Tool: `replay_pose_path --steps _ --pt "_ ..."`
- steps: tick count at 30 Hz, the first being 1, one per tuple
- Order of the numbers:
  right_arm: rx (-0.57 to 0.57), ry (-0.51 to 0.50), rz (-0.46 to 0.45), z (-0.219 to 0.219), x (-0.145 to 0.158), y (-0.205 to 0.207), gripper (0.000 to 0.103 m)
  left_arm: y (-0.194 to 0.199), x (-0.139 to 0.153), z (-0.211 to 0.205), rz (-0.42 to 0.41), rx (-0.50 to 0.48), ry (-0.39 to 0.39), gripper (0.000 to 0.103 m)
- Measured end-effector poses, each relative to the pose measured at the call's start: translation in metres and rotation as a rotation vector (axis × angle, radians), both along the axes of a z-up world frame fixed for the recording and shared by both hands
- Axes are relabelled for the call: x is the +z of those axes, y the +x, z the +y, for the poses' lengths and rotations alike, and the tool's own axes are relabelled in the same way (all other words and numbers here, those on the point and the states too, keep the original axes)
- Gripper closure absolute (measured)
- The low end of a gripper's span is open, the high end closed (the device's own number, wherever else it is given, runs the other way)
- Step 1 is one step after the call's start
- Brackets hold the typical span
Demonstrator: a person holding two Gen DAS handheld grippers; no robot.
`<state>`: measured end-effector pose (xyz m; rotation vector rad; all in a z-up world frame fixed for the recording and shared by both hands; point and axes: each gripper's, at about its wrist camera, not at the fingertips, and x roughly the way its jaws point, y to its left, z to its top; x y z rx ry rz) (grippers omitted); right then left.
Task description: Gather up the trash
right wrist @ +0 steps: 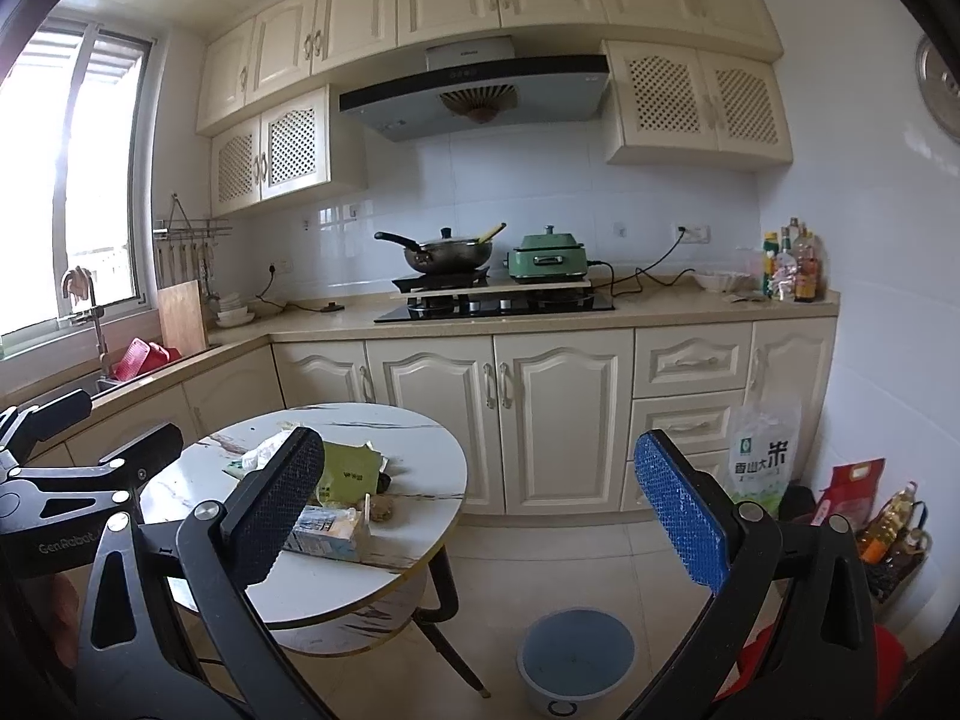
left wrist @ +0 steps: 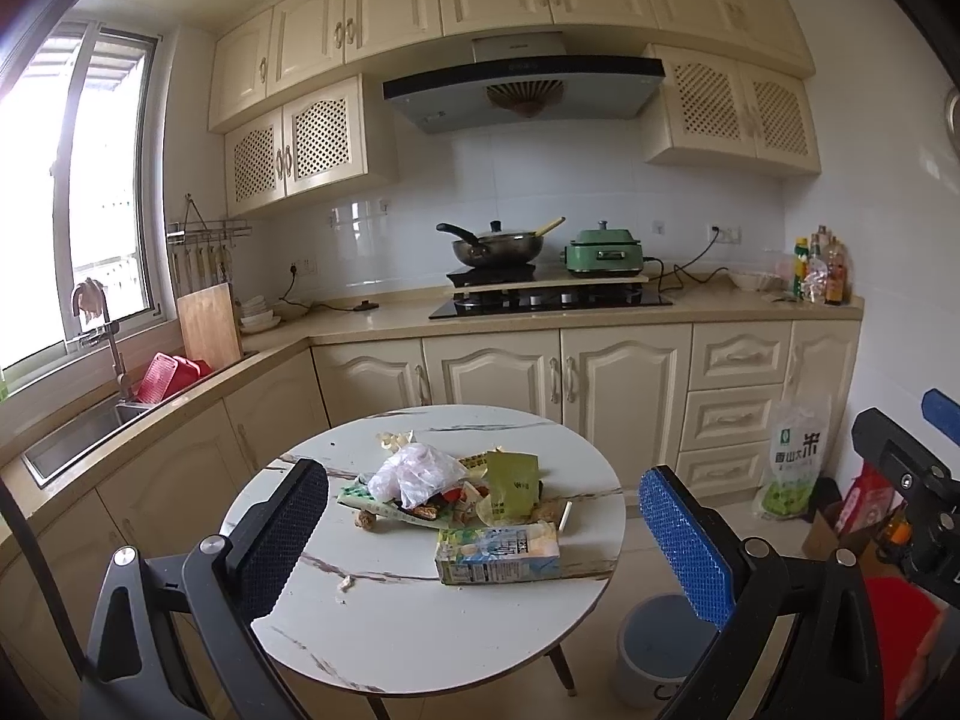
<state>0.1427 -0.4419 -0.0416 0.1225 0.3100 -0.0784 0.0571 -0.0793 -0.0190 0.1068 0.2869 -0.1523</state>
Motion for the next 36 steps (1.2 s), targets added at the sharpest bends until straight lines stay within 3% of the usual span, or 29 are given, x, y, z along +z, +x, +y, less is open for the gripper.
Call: replay_pose_path --steps 24,29,36 --pt "0.063 -0.01 0.033 0.023 -0.016 0.031 0.0 0.036 -0.006 0.022 0.049 0.032 -0.024 0.001" --pt "0.09 -0.007 0.054 0.028 -0.027 0.05 0.0 0.057 -0.018 0.034 0.092 0.053 -0.023 0.001" --pt "0.142 -0.005 0.134 0.04 -0.055 0.093 0.0 0.111 -0.04 0.069 0.225 0.115 -0.055 0.001"
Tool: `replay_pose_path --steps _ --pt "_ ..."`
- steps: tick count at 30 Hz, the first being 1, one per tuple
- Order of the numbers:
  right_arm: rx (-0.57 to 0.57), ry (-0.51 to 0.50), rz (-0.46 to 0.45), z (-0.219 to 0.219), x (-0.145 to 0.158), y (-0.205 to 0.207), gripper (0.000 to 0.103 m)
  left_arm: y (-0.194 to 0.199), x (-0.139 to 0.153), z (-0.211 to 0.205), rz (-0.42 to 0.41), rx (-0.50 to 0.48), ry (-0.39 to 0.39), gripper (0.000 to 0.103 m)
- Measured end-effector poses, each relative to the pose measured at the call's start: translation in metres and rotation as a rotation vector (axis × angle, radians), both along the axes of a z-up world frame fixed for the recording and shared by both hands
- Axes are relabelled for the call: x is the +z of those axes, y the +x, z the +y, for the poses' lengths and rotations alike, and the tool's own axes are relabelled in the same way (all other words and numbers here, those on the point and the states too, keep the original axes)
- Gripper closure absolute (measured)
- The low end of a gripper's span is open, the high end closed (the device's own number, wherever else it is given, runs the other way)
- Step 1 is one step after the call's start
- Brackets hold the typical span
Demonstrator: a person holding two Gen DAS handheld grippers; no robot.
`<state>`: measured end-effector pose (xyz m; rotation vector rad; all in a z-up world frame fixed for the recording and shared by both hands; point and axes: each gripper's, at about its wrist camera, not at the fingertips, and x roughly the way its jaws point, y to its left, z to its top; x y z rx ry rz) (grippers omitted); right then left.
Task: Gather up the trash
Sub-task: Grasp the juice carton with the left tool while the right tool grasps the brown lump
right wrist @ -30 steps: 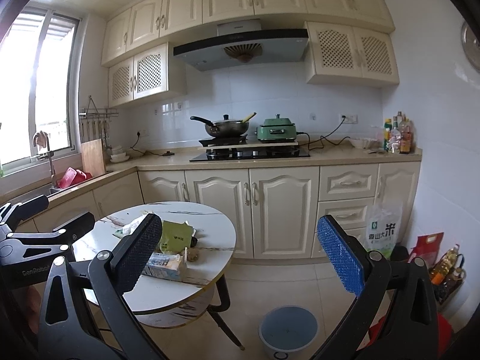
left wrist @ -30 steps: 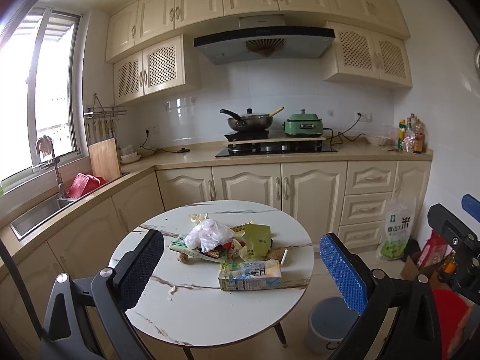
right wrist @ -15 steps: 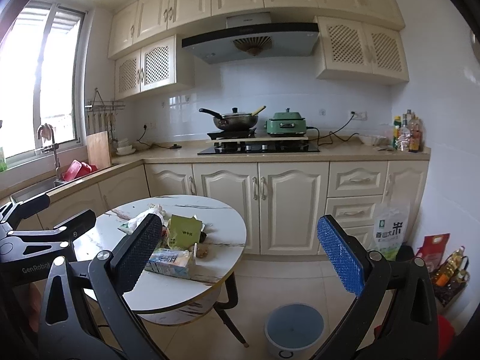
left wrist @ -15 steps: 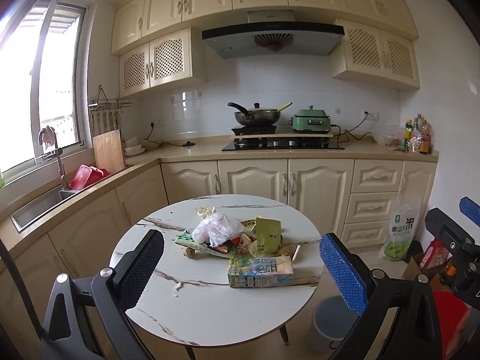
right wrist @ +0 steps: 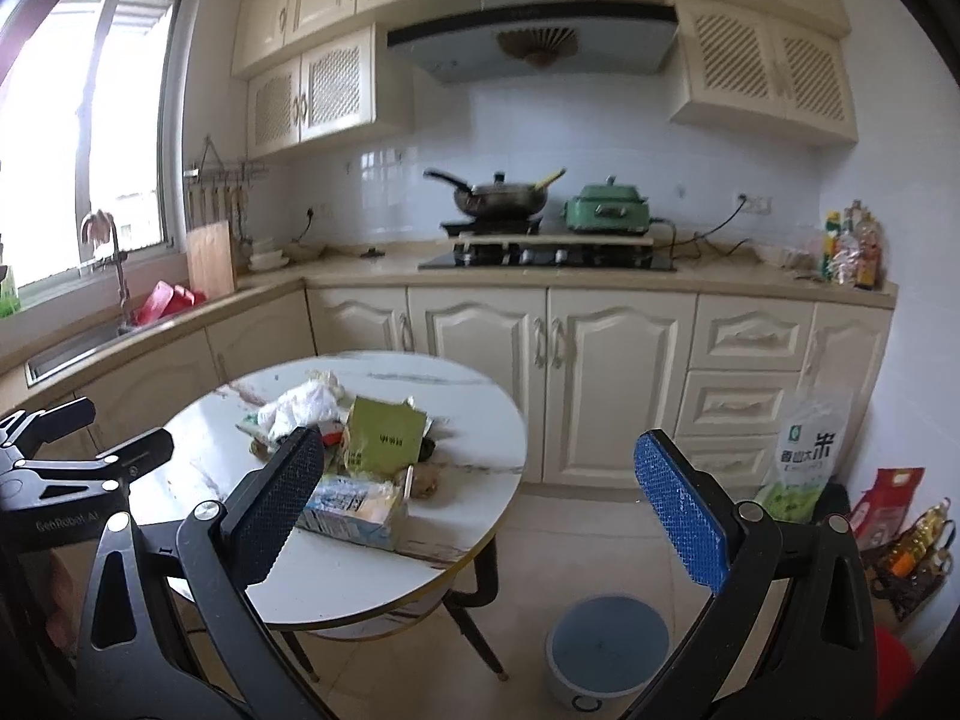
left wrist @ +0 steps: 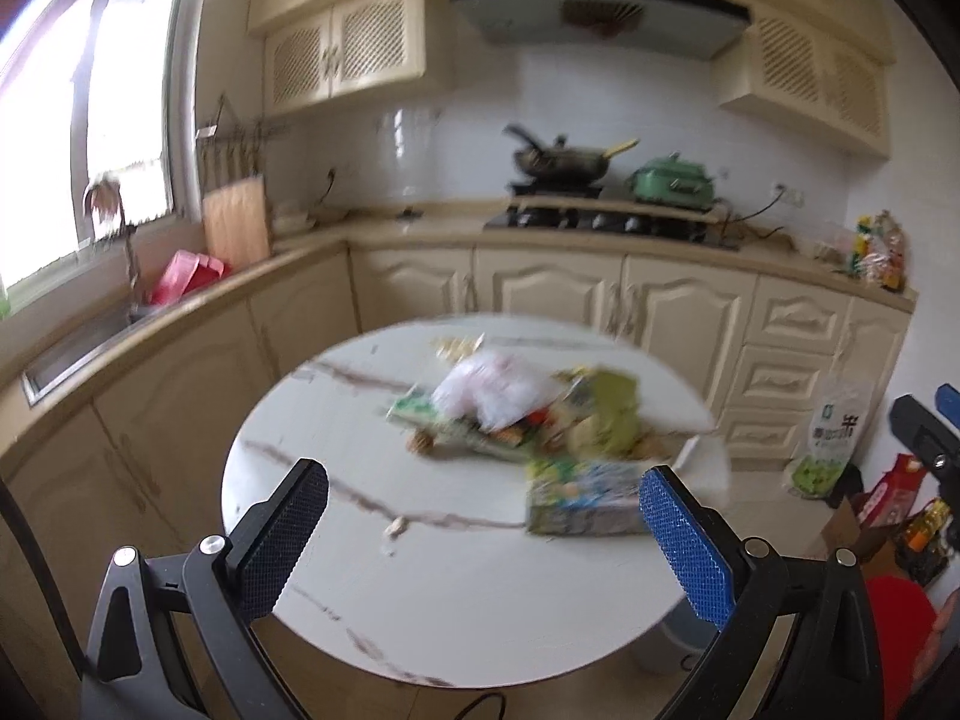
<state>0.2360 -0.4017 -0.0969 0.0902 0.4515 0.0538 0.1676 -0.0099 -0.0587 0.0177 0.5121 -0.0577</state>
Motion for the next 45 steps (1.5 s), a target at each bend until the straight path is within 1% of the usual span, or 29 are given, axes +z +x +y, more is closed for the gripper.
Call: replay_pose_path --steps 4,7,10,15,18,20,21,22,23,25,26,27,30,32,34,36,37,38,40,42,45 --pt "0.049 0.012 0.068 0.008 -0.025 0.032 0.0 0.036 -0.02 0.017 0.11 0.024 -0.018 0.001" --pt "0.1 0.026 0.132 0.015 -0.047 0.055 0.0 0.058 -0.026 0.015 0.171 0.011 -0.031 0.001" --pt "0.102 0.02 0.18 0.018 -0.067 0.072 0.0 0.08 -0.033 0.0 0.208 -0.05 -0.02 0.001" --pt "0.041 -0.036 0.238 0.015 -0.09 0.091 0.0 0.11 -0.051 -0.03 0.236 -0.125 0.019 0.001" --pt "0.007 -0.051 0.263 0.006 -0.101 0.096 0.0 0.12 -0.064 -0.052 0.25 -0.186 0.076 0.001" --pt "-0.005 -0.051 0.291 -0.004 -0.109 0.102 0.0 0.127 -0.073 -0.065 0.253 -0.19 0.114 0.001" --pt "0.0 -0.045 0.302 -0.007 -0.114 0.105 0.0 0.13 -0.076 -0.068 0.259 -0.188 0.116 0.001" --pt "0.001 -0.041 0.312 -0.01 -0.117 0.108 0.0 0.134 -0.078 -0.07 0.264 -0.18 0.106 0.001" --pt "0.001 -0.04 0.315 -0.011 -0.12 0.111 0.0 0.138 -0.08 -0.07 0.281 -0.157 0.079 0.001" --pt "0.02 -0.034 0.318 -0.011 -0.126 0.116 0.0 0.143 -0.078 -0.067 0.301 -0.129 0.004 0.001" --pt "0.055 -0.026 0.324 -0.009 -0.131 0.121 0.0 0.143 -0.076 -0.064 0.296 -0.112 -0.027 0.001" --pt "0.079 -0.03 0.33 -0.006 -0.135 0.125 0.0 0.142 -0.074 -0.062 0.283 -0.092 -0.035 0.001" --pt "0.148 -0.036 0.355 0.011 -0.145 0.133 0.0 0.136 -0.067 -0.048 0.245 -0.007 -0.02 0.001" --pt "0.197 -0.019 0.339 0.025 -0.143 0.129 0.0 0.132 -0.063 -0.035 0.23 0.044 -0.022 0.001" --pt "0.289 0.017 0.331 0.047 -0.141 0.123 0.0 0.129 -0.061 -0.022 0.218 0.1 -0.032 0.001" --pt "0.407 0.059 0.323 0.069 -0.14 0.116 0.0 0.125 -0.061 -0.011 0.211 0.144 -0.038 0.001" --pt "0.437 0.064 0.315 0.074 -0.139 0.113 0.0 0.126 -0.063 -0.006 0.213 0.165 -0.044 0.001" --pt "0.425 0.041 0.303 0.079 -0.137 0.108 0.0 0.126 -0.064 -0.006 0.221 0.17 -0.046 0.001" --pt "0.359 0.003 0.289 0.077 -0.135 0.107 0.0 0.128 -0.067 -0.007 0.246 0.164 -0.056 0.001" --pt "0.301 0.001 0.285 0.064 -0.136 0.109 0.0 0.137 -0.074 -0.018 0.277 0.148 -0.054 0.001" --pt "0.253 -0.011 0.288 0.048 -0.136 0.11 0.0 0.15 -0.072 -0.04 0.321 0.101 -0.069 0.001"
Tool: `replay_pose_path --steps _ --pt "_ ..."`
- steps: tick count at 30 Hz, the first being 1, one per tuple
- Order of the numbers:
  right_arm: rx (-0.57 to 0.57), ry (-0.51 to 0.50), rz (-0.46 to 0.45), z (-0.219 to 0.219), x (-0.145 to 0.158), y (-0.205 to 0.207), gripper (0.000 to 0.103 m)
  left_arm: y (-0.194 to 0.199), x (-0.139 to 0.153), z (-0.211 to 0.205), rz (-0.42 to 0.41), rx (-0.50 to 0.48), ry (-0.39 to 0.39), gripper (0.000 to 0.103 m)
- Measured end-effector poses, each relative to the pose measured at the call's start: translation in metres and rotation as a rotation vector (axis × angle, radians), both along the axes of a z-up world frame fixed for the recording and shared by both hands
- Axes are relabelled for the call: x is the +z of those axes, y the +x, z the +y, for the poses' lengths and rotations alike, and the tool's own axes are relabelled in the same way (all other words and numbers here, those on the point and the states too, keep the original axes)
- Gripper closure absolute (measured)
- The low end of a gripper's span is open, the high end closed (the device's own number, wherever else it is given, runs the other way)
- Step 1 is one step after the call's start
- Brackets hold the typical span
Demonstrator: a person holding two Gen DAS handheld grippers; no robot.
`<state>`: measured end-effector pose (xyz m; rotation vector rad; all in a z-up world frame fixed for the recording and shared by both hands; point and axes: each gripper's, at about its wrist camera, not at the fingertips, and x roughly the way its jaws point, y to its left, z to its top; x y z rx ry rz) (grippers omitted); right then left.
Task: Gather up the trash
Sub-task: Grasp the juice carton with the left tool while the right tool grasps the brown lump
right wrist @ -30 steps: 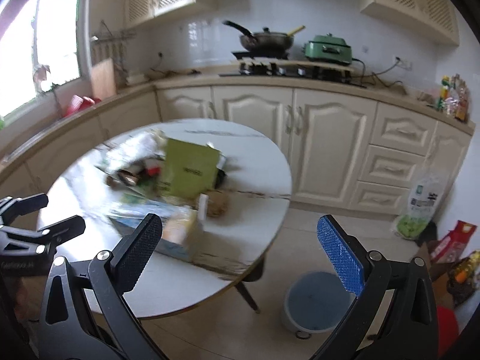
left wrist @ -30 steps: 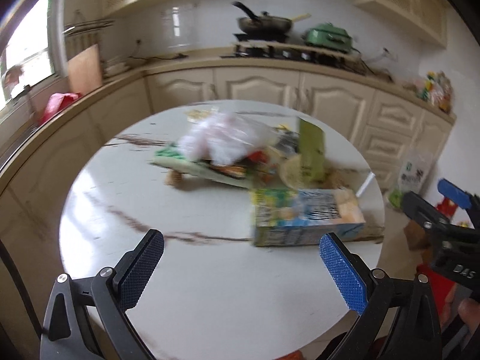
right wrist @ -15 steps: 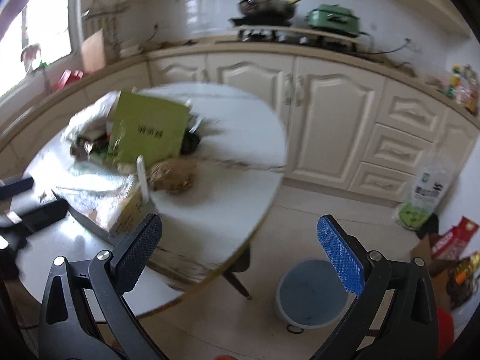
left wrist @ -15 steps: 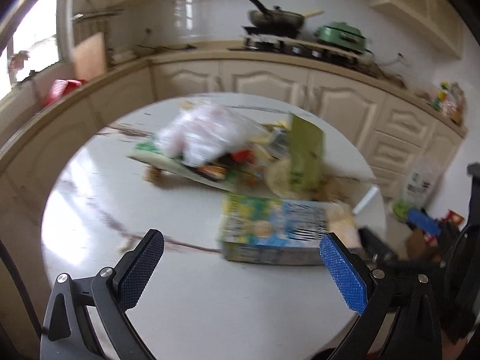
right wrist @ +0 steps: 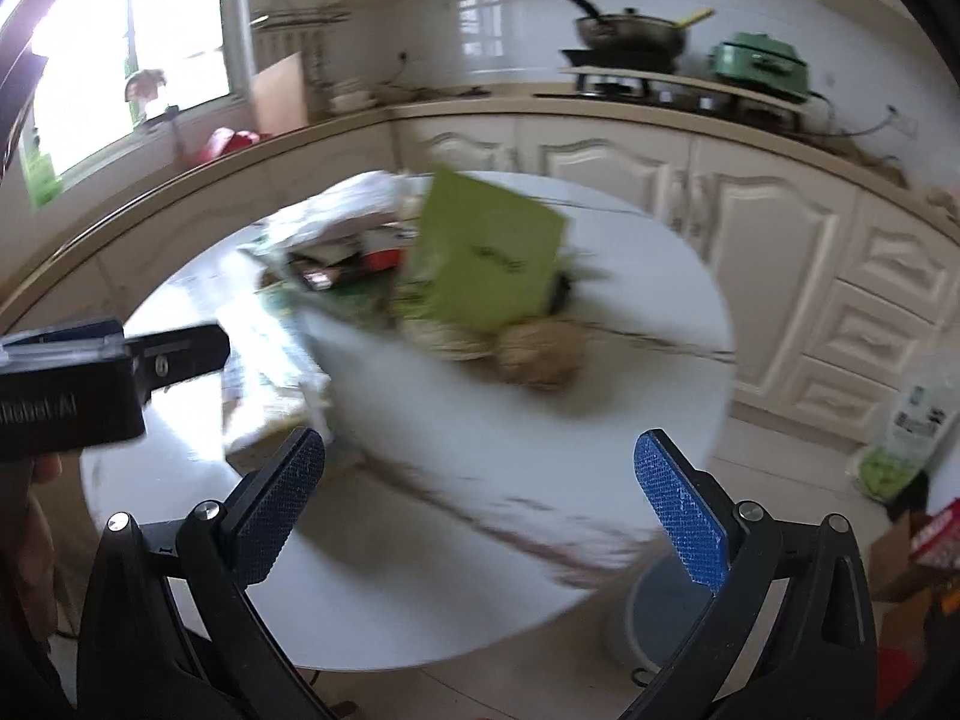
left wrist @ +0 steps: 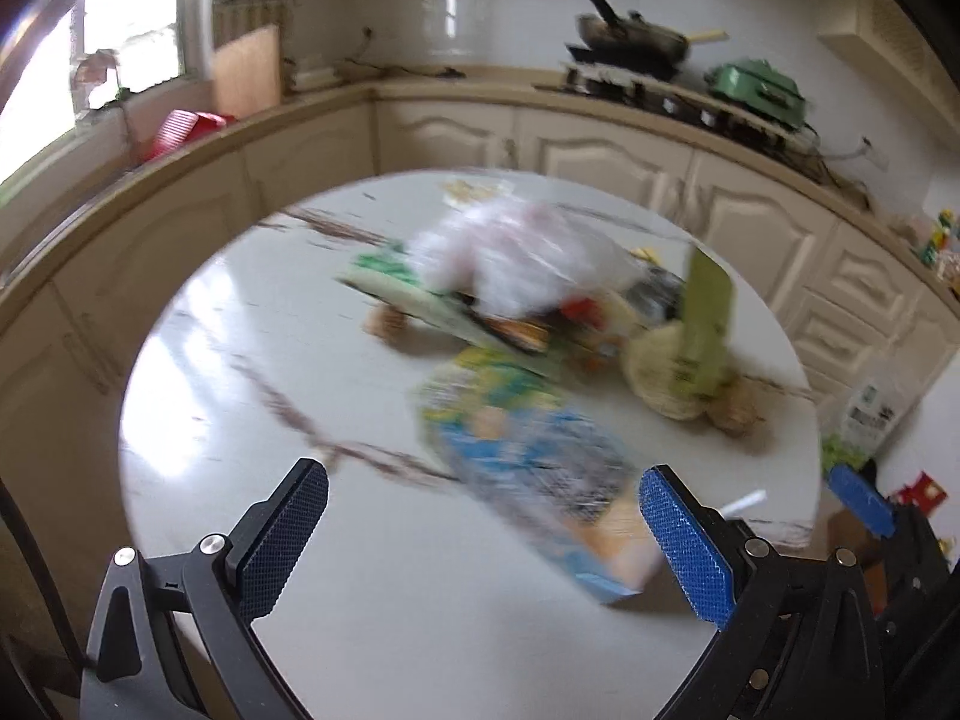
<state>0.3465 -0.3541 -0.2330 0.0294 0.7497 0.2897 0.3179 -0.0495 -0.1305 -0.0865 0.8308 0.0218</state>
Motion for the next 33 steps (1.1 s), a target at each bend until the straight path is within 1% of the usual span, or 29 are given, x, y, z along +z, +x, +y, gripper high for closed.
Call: replay_pose_path --steps 2,4,7,10,11,14,16,17,19,20,21,23,24,25,26,27,29,30,31,33 --pt "0.019 0.021 0.011 -0.012 0.003 0.0 0.0 0.007 0.001 -0.012 -0.003 -0.023 -0.011 0.001" --pt "-0.007 0.017 0.003 -0.022 0.004 -0.002 0.0 0.018 0.0 -0.02 0.001 -0.012 0.001 0.001" --pt "-0.049 0.008 0.004 -0.039 0.003 0.008 0.0 0.038 -0.011 -0.031 0.036 0.011 0.04 0.001" --pt "-0.052 -0.004 0.016 -0.043 0.0 0.022 0.0 0.05 -0.025 -0.033 0.101 0.009 0.043 0.001" --pt "-0.046 -0.012 0.019 -0.042 -0.002 0.027 0.0 0.052 -0.028 -0.031 0.117 0.003 0.038 0.003" --pt "-0.013 -0.015 0.028 -0.037 -0.006 0.04 0.0 0.051 -0.037 -0.019 0.141 0.008 0.036 0.004" --pt "0.024 -0.015 0.04 -0.028 -0.009 0.052 0.0 0.048 -0.043 -0.007 0.151 0.012 0.029 0.011" --pt "0.032 -0.017 0.044 -0.025 -0.011 0.056 0.0 0.047 -0.046 0.0 0.154 0.012 0.021 0.023" --pt "0.051 -0.03 0.062 -0.017 -0.015 0.065 0.0 0.043 -0.046 0.008 0.135 0.01 0.024 0.035" --pt "0.058 -0.034 0.072 -0.014 -0.016 0.072 0.0 0.042 -0.045 0.011 0.125 -0.003 0.022 0.049" --pt "0.066 -0.029 0.082 -0.012 -0.018 0.076 0.0 0.041 -0.044 0.013 0.122 -0.009 0.021 0.058" --pt "0.082 -0.009 0.091 -0.011 -0.02 0.082 0.001 0.041 -0.045 0.014 0.117 -0.022 0.017 0.058" --pt "0.085 -0.017 0.093 -0.009 -0.02 0.085 0.004 0.04 -0.045 0.014 0.11 -0.03 0.025 0.059" --pt "0.093 -0.023 0.094 -0.008 -0.02 0.086 0.013 0.035 -0.04 0.011 0.106 -0.032 0.034 0.059" --pt "0.098 -0.028 0.092 -0.007 -0.02 0.087 0.017 0.033 -0.04 0.011 0.096 -0.036 0.039 0.059" --pt "0.11 -0.026 0.092 -0.006 -0.019 0.088 0.023 0.032 -0.039 0.01 0.09 -0.04 0.038 0.059" --pt "0.117 -0.036 0.092 -0.005 -0.019 0.088 0.031 0.027 -0.036 0.008 0.081 -0.05 0.03 0.059" --pt "0.123 -0.038 0.089 -0.004 -0.018 0.088 0.046 0.023 -0.033 0.008 0.077 -0.053 0.03 0.059" --pt "0.132 -0.029 0.088 -0.005 -0.017 0.086 0.056 0.022 -0.031 0.007 0.068 -0.056 0.031 0.059" --pt "0.141 -0.002 0.095 -0.008 -0.017 0.083 0.057 0.016 -0.026 0.006 0.052 -0.064 0.034 0.059"
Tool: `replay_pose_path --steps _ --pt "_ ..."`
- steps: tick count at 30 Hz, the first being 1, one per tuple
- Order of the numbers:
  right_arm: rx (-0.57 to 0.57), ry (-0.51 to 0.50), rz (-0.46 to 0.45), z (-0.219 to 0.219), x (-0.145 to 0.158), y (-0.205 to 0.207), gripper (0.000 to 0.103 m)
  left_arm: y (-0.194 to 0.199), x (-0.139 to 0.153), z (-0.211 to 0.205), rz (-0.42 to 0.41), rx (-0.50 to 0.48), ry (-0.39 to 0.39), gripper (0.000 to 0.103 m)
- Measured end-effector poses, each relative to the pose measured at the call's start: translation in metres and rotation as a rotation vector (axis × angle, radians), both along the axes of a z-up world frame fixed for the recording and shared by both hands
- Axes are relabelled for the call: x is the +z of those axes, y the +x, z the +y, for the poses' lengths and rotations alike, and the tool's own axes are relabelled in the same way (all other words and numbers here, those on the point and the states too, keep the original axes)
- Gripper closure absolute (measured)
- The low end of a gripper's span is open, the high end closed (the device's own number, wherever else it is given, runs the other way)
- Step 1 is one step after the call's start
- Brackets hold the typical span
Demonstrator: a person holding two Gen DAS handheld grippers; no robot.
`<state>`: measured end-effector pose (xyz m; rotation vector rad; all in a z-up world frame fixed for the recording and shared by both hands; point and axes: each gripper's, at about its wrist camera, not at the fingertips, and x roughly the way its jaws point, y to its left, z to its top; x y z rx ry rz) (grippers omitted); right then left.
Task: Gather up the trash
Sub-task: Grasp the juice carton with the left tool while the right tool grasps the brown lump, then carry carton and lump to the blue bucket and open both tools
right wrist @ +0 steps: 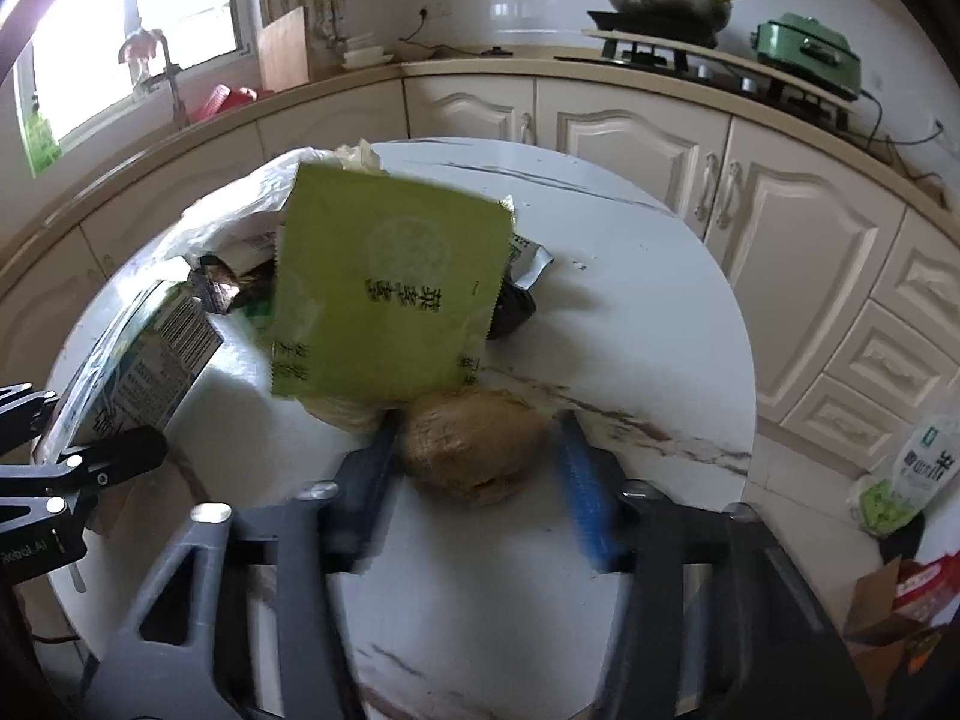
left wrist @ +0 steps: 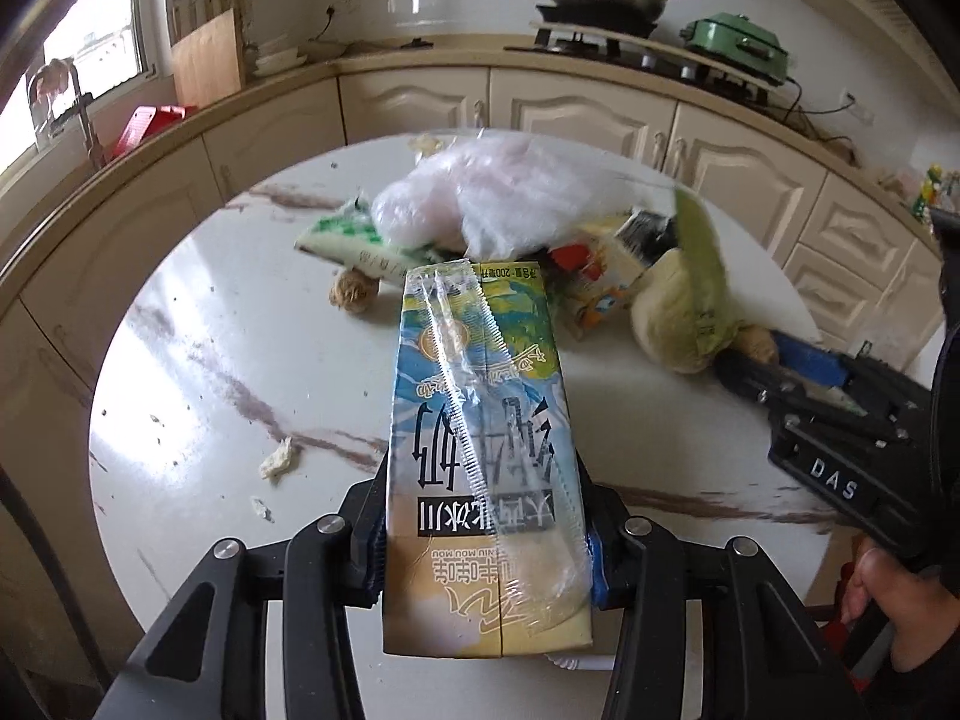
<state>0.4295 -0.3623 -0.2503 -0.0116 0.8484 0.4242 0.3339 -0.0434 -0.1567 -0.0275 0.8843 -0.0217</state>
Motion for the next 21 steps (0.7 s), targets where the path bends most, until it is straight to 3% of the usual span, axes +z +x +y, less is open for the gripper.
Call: replay_pose_path --steps 5,10,16,21 --pt "0.005 0.129 0.011 -0.02 0.004 -0.017 0.057 -0.019 0.013 -0.002 -0.041 0.005 -0.011 0.059" --pt "-0.016 0.213 -0.005 -0.044 0.009 -0.034 0.057 -0.043 0.026 -0.022 -0.076 -0.051 -0.017 0.059" --pt "-0.122 0.248 -0.048 -0.106 0.017 -0.063 0.057 -0.064 0.034 -0.086 -0.089 -0.22 -0.024 0.059" --pt "-0.294 0.202 -0.044 -0.183 0.003 -0.093 0.057 -0.067 0.015 -0.169 -0.034 -0.411 -0.036 0.059"
